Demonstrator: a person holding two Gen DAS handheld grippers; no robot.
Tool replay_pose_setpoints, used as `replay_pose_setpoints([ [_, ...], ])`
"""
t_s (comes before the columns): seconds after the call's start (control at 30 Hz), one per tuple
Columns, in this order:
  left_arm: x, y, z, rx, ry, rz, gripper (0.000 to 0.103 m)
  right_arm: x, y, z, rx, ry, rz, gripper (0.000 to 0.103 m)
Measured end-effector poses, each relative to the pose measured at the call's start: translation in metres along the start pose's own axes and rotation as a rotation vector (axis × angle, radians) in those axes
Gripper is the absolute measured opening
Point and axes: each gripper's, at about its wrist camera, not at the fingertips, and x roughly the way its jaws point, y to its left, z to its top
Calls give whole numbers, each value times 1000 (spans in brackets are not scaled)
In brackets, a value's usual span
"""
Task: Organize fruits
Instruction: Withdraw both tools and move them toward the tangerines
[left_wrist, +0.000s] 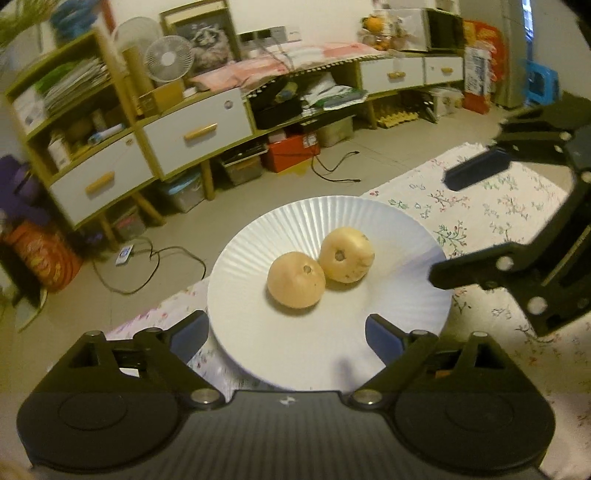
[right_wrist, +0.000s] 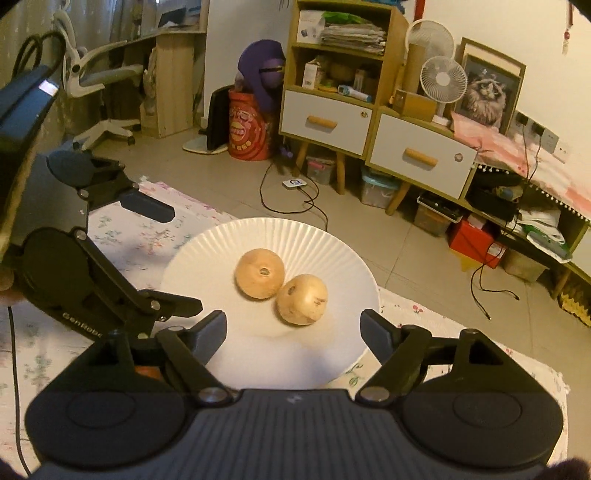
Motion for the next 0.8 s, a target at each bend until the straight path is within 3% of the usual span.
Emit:
replay_pose_setpoints([
  [0.2, -24, 0, -12, -46, -7, -3, 92, -18, 8, -5, 29, -7, 19, 86],
  [0.8, -66, -11, -51, -111, 14, -16, 92, -47, 36, -27, 56, 1, 55, 96],
])
